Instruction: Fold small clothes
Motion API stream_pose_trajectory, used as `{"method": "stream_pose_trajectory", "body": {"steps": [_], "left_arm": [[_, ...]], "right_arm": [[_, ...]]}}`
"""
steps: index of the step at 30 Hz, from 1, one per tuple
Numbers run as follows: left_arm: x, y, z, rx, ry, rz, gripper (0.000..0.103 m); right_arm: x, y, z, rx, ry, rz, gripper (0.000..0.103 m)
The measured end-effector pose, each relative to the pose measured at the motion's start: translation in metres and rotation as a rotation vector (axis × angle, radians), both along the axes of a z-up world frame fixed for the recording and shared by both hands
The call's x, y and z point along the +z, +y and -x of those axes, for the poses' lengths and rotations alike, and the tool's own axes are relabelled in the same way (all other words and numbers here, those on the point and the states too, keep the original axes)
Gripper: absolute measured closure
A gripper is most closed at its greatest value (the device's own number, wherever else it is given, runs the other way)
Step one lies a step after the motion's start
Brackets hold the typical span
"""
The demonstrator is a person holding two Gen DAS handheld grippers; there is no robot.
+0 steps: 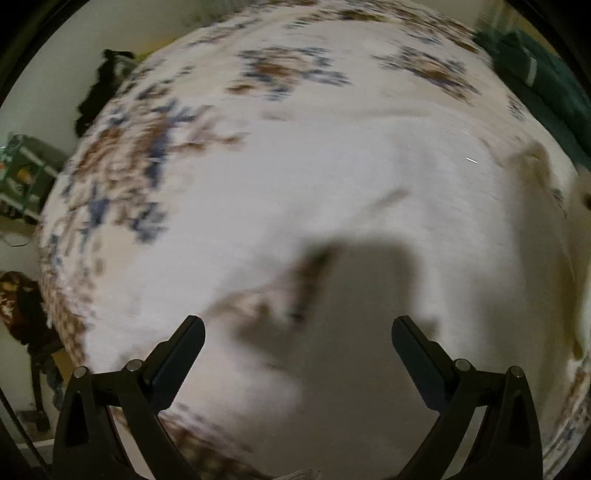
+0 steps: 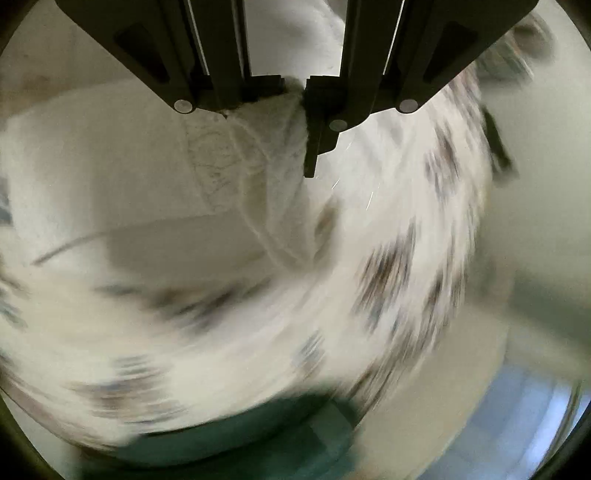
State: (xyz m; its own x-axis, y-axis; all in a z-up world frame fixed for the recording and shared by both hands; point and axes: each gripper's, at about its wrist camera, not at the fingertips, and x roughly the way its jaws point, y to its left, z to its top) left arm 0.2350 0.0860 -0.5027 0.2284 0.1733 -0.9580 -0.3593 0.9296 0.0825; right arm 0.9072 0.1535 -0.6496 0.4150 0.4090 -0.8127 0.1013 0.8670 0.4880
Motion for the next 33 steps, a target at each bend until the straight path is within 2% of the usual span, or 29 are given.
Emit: {"method": "stream_pose_trajectory", "body": {"steps": [2, 5, 8, 9, 10, 11, 13, 15, 18, 19, 22, 24, 26, 27, 28, 30, 31, 33], "left_arm": [[-0.001, 0.025, 0.008, 0.009, -0.001, -0.035, 0.000], [-0.004, 0.050, 0.016, 0.014, 0.001, -0.057, 0.000], [-0.010, 0.069, 0.024, -0.008, 0.012, -0.058, 0.000], [-0.011, 0.070, 0.024, -0.018, 0.016, -0.053, 0.000], [-0.013, 0.071, 0.026, -0.030, 0.021, -0.043, 0.000], [-0.016, 0.072, 0.029, -0.050, 0.029, -0.021, 0.000], [-0.019, 0.071, 0.034, -0.084, 0.043, 0.020, 0.000], [-0.020, 0.068, 0.041, -0.129, 0.052, 0.072, 0.000], [-0.024, 0.057, 0.053, -0.221, 0.064, 0.136, 0.000], [-0.026, 0.053, 0.056, -0.247, 0.074, 0.151, 0.000], [-0.040, 0.035, 0.065, -0.327, 0.138, 0.240, 0.000], [-0.050, 0.024, 0.071, -0.347, 0.165, 0.301, 0.000], [-0.060, 0.012, 0.076, -0.352, 0.178, 0.331, 0.003], [-0.065, 0.004, 0.079, -0.365, 0.185, 0.348, 0.009], [-0.069, -0.003, 0.081, -0.371, 0.192, 0.347, 0.019], [-0.079, -0.015, 0.086, -0.378, 0.209, 0.354, 0.033], [-0.082, -0.021, 0.088, -0.380, 0.212, 0.356, 0.049], [-0.085, -0.032, 0.092, -0.392, 0.216, 0.342, 0.065]], "right_arm": [[-0.025, 0.078, -0.007, 0.114, 0.026, 0.081, 0.097], [-0.058, 0.163, 0.001, 0.247, 0.067, 0.177, 0.097], [-0.082, 0.195, 0.013, 0.311, 0.132, 0.240, 0.093], [-0.083, 0.195, 0.006, 0.312, 0.150, 0.210, 0.090], [-0.084, 0.183, 0.013, 0.314, 0.185, 0.135, 0.078], [-0.082, 0.165, 0.024, 0.306, 0.230, 0.043, 0.061], [-0.072, 0.116, 0.053, 0.249, 0.277, -0.085, 0.049], [-0.058, 0.050, 0.097, 0.161, 0.307, -0.106, 0.049], [-0.052, -0.043, 0.167, 0.002, 0.406, -0.012, 0.046], [-0.057, -0.080, 0.199, -0.070, 0.471, 0.009, 0.046], [-0.075, -0.154, 0.271, -0.195, 0.578, -0.006, 0.046], [-0.095, -0.192, 0.320, -0.255, 0.631, 0.033, 0.046], [-0.118, -0.213, 0.352, -0.284, 0.663, 0.010, 0.046], [-0.128, -0.219, 0.365, -0.302, 0.668, -0.024, 0.046], [-0.140, -0.231, 0.381, -0.320, 0.672, -0.072, 0.046], [-0.161, -0.241, 0.402, -0.348, 0.664, -0.182, 0.046], [-0.170, -0.239, 0.409, -0.358, 0.656, -0.214, 0.046], [-0.177, -0.240, 0.423, -0.381, 0.616, -0.232, 0.048]]}}
